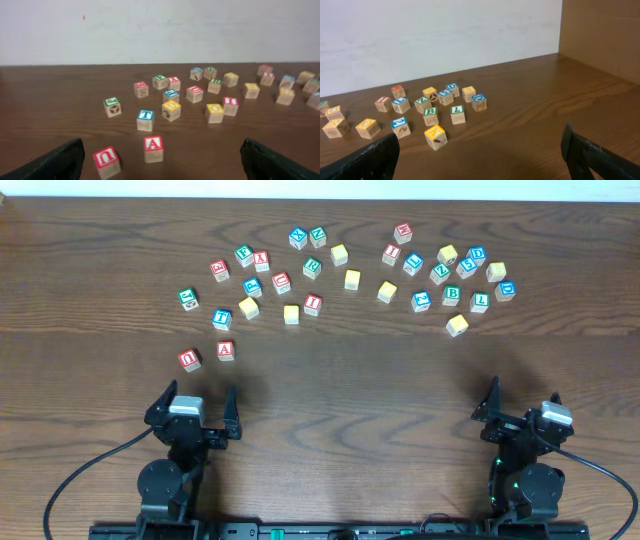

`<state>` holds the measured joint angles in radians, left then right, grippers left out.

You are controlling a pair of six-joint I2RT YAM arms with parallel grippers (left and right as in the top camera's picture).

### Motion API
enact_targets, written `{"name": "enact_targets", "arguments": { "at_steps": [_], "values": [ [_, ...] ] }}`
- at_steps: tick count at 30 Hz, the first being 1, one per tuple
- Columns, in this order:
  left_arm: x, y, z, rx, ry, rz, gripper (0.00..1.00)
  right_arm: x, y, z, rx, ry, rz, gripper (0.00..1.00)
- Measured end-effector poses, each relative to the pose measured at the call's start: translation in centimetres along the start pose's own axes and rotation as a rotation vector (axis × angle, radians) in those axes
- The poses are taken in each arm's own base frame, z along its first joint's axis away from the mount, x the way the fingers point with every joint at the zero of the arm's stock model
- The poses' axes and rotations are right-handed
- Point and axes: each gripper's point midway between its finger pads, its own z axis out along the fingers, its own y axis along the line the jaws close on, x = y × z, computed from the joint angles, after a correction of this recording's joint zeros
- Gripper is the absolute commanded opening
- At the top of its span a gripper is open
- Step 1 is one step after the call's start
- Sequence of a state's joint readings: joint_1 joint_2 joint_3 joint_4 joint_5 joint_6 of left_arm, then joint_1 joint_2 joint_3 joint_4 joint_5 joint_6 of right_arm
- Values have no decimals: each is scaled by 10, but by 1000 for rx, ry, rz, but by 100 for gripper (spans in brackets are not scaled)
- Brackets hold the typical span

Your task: Spell out ROBOT

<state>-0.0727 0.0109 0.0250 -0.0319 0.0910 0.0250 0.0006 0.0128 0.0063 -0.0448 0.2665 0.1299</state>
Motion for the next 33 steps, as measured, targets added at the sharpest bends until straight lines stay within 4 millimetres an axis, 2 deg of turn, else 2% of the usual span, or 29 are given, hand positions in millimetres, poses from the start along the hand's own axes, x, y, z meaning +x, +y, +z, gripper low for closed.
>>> {"name": "enact_targets", "arguments": {
  "at_steps": [10, 17, 23, 26, 30, 33],
  "values": [
    [-5, -13, -1, 77, -2, -81, 98, 0, 0, 0, 0, 0, 0, 99],
    [-32, -18, 2, 87, 105, -104, 98, 0, 0, 0, 0, 0, 0, 99],
    [-44, -24, 34, 111, 331, -100, 98, 0, 0, 0, 0, -1, 1, 99],
    [-66, -28, 62, 131, 408, -88, 98, 0, 0, 0, 1, -1, 1, 99],
    [-86, -35, 85, 179, 471, -77, 98, 0, 0, 0, 0, -1, 0, 99],
    [-100, -42, 96, 221, 475, -73, 97, 0, 0, 0, 0, -1, 1, 99]
  ]
}}
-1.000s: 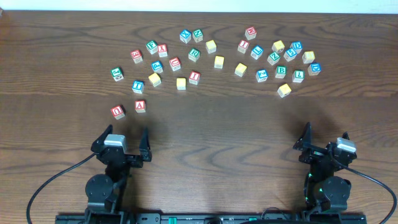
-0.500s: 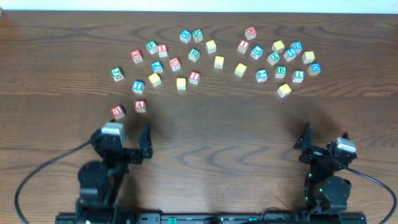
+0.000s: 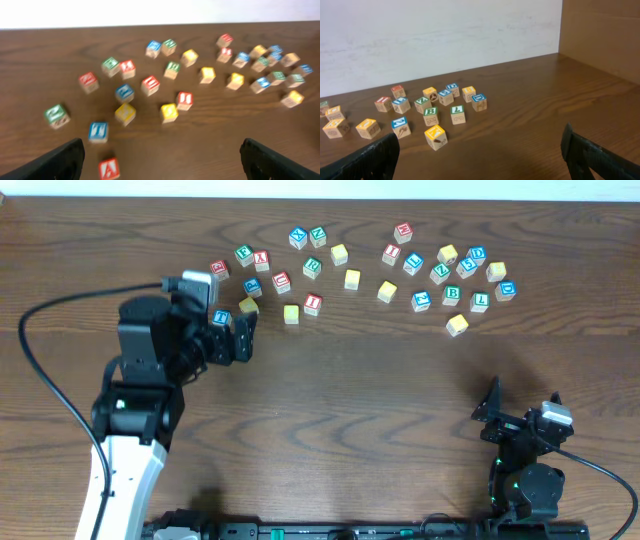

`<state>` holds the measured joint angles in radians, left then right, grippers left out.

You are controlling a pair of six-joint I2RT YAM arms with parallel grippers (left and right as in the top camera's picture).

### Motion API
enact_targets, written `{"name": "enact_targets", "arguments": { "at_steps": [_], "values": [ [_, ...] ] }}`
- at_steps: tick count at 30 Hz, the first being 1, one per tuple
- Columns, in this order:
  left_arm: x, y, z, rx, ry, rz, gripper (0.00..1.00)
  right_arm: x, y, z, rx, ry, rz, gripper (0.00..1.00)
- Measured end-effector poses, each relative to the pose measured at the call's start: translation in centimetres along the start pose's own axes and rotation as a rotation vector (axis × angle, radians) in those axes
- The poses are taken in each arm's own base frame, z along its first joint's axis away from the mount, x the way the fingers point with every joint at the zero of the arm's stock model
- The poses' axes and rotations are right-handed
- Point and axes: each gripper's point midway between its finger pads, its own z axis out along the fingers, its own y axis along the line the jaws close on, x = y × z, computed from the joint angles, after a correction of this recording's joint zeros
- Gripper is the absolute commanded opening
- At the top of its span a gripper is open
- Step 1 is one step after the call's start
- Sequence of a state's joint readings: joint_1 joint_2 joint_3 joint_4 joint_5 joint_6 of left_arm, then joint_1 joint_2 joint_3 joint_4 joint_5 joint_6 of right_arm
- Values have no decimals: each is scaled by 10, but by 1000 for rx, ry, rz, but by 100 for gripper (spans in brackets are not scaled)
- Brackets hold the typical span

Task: Spell out ROBOT
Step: 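Move the left gripper out over the blocks toward the green R block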

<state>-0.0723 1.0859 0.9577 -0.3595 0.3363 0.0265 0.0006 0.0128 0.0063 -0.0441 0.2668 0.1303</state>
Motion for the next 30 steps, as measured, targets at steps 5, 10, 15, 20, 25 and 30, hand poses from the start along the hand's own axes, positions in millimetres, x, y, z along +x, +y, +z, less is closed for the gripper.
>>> {"name": "enact_targets", "arguments": {
  "at_steps": [5, 10, 15, 20, 25, 30],
  "values": [
    [-11, -9, -5, 45, -27, 14, 98, 0, 0, 0, 0, 0, 0, 99],
    [-11, -13, -10, 56, 5, 15, 98, 0, 0, 0, 0, 0, 0, 99],
    [-21, -12, -4, 58, 128, 18, 97, 0, 0, 0, 0, 0, 0, 99],
    [-34, -6, 21, 64, 223, 28, 98, 0, 0, 0, 0, 0, 0, 99],
    [-34, 2, 48, 69, 288, 36, 98, 0, 0, 0, 0, 0, 0, 99],
    [-34, 8, 70, 75, 329, 54, 98, 0, 0, 0, 0, 0, 0, 99]
  ]
}}
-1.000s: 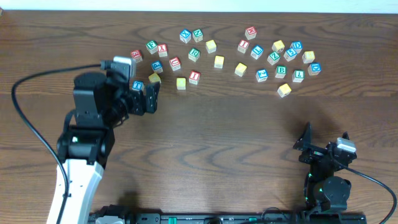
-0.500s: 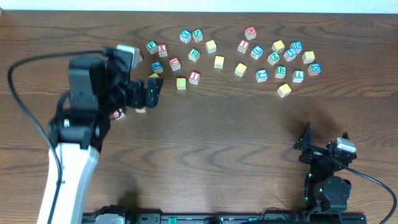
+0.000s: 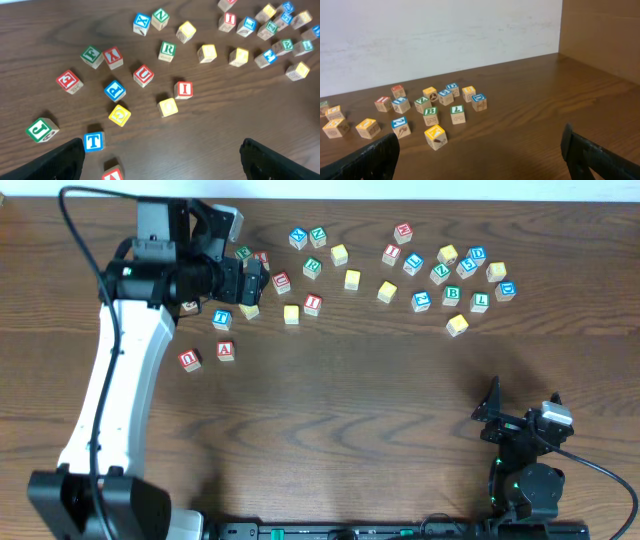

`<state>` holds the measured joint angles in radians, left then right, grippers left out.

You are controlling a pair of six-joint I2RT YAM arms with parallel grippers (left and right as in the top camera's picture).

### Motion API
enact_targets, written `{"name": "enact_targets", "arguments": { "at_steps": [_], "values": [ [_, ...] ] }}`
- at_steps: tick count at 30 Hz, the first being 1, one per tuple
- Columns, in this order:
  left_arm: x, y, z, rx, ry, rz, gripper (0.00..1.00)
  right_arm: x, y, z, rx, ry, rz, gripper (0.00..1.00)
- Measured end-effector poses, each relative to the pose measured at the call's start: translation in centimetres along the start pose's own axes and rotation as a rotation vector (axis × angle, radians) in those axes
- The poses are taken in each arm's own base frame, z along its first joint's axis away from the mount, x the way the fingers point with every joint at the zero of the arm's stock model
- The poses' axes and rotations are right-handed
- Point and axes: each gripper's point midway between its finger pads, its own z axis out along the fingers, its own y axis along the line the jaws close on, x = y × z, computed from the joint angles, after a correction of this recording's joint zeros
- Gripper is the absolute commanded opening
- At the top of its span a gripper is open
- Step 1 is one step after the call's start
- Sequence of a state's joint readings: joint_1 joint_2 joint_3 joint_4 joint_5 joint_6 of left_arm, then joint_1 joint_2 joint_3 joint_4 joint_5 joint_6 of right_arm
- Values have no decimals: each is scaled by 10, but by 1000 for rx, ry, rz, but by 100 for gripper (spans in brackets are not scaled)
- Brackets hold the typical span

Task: Spell out ROBOT
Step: 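Move the left gripper out over the blocks toward the green R block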

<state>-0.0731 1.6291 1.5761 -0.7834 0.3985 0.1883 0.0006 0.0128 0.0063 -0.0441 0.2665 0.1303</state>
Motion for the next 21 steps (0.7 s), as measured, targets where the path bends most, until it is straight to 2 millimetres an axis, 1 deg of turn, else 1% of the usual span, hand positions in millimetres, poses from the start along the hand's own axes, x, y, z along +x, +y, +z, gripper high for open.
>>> {"name": "enact_targets", "arguments": {
  "at_steps": [3, 10, 14, 19, 21],
  "values": [
    [0, 1, 6, 8, 44, 19, 98, 0, 0, 0, 0, 0, 0, 99],
    [-20, -3, 22, 10, 94, 98, 98, 0, 0, 0, 0, 0, 0, 99],
    [-31, -6, 39, 14, 99, 128, 98, 0, 0, 0, 0, 0, 0, 99],
    [-28, -9, 62, -5, 141, 157, 98, 0, 0, 0, 0, 0, 0, 99],
    [-26, -15, 75, -18, 165, 188, 98, 0, 0, 0, 0, 0, 0, 99]
  ]
}}
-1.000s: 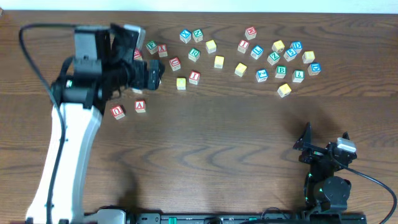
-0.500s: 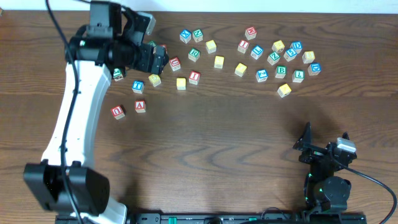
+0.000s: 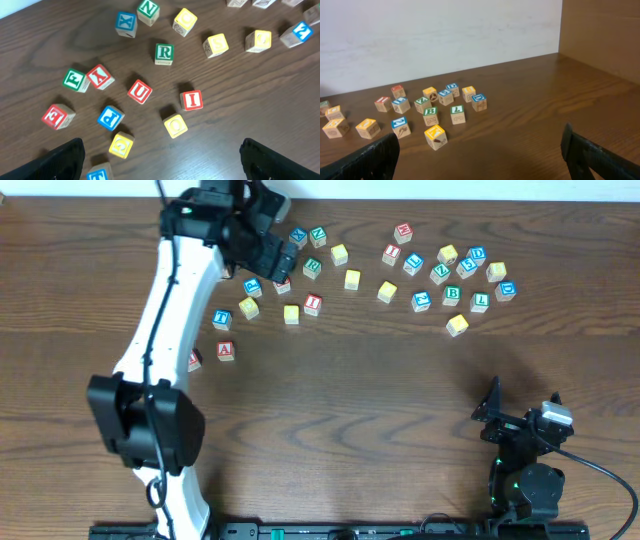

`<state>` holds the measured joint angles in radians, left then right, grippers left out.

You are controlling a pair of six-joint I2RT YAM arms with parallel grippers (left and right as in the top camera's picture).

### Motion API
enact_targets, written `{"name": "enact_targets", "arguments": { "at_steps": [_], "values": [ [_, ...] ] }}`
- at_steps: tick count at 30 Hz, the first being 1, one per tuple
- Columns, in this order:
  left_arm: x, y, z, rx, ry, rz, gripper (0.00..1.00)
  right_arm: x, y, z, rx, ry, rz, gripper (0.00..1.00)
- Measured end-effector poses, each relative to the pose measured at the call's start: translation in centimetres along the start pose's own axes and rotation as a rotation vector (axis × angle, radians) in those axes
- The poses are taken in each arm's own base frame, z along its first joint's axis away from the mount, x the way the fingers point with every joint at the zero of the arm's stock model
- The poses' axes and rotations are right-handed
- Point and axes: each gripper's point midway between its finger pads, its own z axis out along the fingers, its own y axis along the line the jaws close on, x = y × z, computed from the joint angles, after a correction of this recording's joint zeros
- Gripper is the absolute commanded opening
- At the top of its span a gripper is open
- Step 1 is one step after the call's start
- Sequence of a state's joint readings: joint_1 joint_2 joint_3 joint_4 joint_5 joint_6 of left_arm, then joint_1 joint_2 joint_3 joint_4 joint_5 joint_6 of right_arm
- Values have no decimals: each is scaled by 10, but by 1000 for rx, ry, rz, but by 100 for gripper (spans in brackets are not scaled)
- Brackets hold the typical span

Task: Spell out ROBOT
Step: 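Move the left gripper out over the blocks toward the green R block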

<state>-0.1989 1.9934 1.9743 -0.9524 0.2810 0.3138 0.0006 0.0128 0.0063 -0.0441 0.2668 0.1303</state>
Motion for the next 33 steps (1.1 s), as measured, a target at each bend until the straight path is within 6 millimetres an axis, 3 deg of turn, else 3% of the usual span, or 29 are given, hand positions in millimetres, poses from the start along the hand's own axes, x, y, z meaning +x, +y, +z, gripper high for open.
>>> {"name": "enact_targets", "arguments": {
  "at_steps": [10, 22, 33],
  "values": [
    [-19, -11, 30, -19, 5, 52, 98, 0, 0, 0, 0, 0, 0, 99],
    [-20, -14, 73, -5, 34, 63, 98, 0, 0, 0, 0, 0, 0, 99],
    [-32, -19, 77, -7, -9, 82, 97, 0, 0, 0, 0, 0, 0, 99]
  ]
}}
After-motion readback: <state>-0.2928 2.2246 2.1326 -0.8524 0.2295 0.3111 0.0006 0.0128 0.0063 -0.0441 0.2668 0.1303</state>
